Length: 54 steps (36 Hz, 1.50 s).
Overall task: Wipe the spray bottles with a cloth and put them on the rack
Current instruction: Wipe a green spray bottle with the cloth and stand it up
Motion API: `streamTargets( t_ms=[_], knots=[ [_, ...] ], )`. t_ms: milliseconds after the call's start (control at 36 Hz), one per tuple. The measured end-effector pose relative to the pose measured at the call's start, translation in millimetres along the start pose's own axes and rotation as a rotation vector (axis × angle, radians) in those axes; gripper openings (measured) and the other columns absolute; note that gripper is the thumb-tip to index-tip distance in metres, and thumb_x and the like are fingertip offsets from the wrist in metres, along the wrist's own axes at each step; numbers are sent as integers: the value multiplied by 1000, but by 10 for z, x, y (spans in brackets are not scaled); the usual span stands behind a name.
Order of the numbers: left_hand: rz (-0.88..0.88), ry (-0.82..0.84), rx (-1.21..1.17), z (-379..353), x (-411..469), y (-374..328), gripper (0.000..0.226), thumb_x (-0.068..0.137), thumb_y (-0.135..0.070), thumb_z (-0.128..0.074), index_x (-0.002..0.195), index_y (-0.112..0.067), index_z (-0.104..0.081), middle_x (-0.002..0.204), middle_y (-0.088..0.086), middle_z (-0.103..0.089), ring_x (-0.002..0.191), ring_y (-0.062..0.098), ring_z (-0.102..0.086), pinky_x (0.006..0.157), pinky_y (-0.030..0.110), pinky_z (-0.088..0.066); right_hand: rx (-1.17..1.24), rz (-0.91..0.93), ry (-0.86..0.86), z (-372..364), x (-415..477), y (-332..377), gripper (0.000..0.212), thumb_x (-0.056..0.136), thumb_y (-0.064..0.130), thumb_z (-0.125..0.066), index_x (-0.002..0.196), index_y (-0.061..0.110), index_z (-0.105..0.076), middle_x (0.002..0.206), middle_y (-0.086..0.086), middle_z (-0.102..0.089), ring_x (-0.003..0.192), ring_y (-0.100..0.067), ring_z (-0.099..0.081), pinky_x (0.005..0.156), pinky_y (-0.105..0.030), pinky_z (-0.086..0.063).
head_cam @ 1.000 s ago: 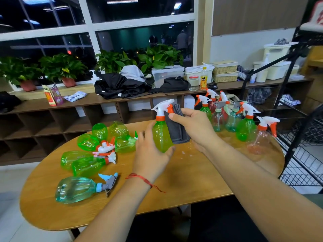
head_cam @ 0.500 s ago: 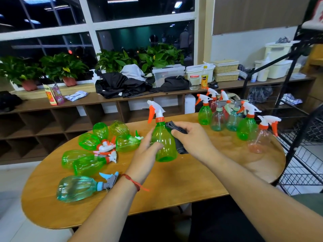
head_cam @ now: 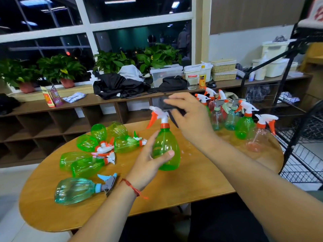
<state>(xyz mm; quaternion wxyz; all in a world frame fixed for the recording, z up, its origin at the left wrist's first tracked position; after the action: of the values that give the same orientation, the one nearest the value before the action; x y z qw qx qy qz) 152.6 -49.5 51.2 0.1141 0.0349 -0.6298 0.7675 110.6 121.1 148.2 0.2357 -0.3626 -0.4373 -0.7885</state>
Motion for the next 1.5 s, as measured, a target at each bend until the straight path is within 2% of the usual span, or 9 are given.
streamTargets(
  t_ms=[111,222,361,500,639,750,889,1111,1500],
  knots=[
    [-55,3,34,-46,8,5,85,91,-33,-81,162,-41,-35,155,-32,-40,128,-35,-31,91,-4,-40,-51,103,141,-206,-31,59,37,88,-7,-66,113,15,-82,115,0,-66,105,-9,-60,93,-9,-44],
    [-29,-38,12,-17,6,-12,90,88,-40,-87,162,-37,-38,161,-18,-47,152,6,-39,116,28,-45,-82,194,345,-318,-137,127,38,86,-3,-66,112,18,-83,114,3,-70,111,-18,-61,100,-30,-49],
    [-47,-37,17,-12,1,23,77,96,-21,-77,159,-37,-37,144,-34,-43,113,-39,-42,84,-2,-44,-83,71,136,-184,15,14,39,86,-9,-62,107,15,-84,114,1,-72,108,-21,-66,96,-43,-56],
    [-47,-72,29,23,14,3,84,94,-31,-81,162,-42,-35,158,-32,-41,149,-5,-33,115,22,-36,-153,245,374,-335,-148,182,40,83,-4,-62,110,16,-83,115,1,-71,108,-26,-64,96,-42,-56],
    [-91,-60,19,33,-12,19,86,86,-43,-81,159,-47,-37,150,-44,-36,133,-31,-31,99,3,-37,-138,119,147,-211,40,88,39,84,-6,-61,105,16,-84,114,0,-72,106,-27,-66,93,-45,-57],
    [-54,-79,-4,68,-6,31,88,87,-46,-85,160,-43,-37,160,-29,-42,146,-15,-34,119,25,-38,-168,305,363,-340,-104,227,39,79,-2,-60,104,16,-85,110,1,-73,99,-28,-64,89,-38,-56],
    [-69,-49,-16,59,-59,3,72,96,-14,-75,154,-37,-38,136,-36,-45,107,-39,-46,81,-1,-46,-113,180,78,-148,49,109,37,86,-3,-61,109,15,-84,116,0,-72,109,-23,-65,97,-33,-54],
    [-75,-99,-56,135,-65,71,74,83,-36,-81,145,-56,-47,129,-58,-48,122,-36,-39,92,2,-43,-187,106,293,-143,-58,-9,33,94,1,-58,111,16,-83,116,0,-70,106,-22,-66,98,-42,-56],
    [-59,-105,-158,37,-145,155,75,87,-16,-80,151,-39,-49,139,-33,-60,118,-23,-57,85,8,-53,-46,33,165,-160,-56,-108,35,84,-10,-63,101,13,-83,109,3,-72,103,-9,-65,100,-25,-52]
  ],
)
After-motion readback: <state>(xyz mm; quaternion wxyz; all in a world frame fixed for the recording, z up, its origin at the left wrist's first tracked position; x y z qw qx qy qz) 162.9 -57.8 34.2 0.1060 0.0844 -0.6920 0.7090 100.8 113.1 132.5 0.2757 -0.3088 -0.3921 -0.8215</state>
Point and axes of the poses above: each hand's wrist, its own x-axis towards the middle knuckle, its own z-axis out of the back of the hand, y = z × x, the point moved 2 cm from there along x, towards the middle knuckle
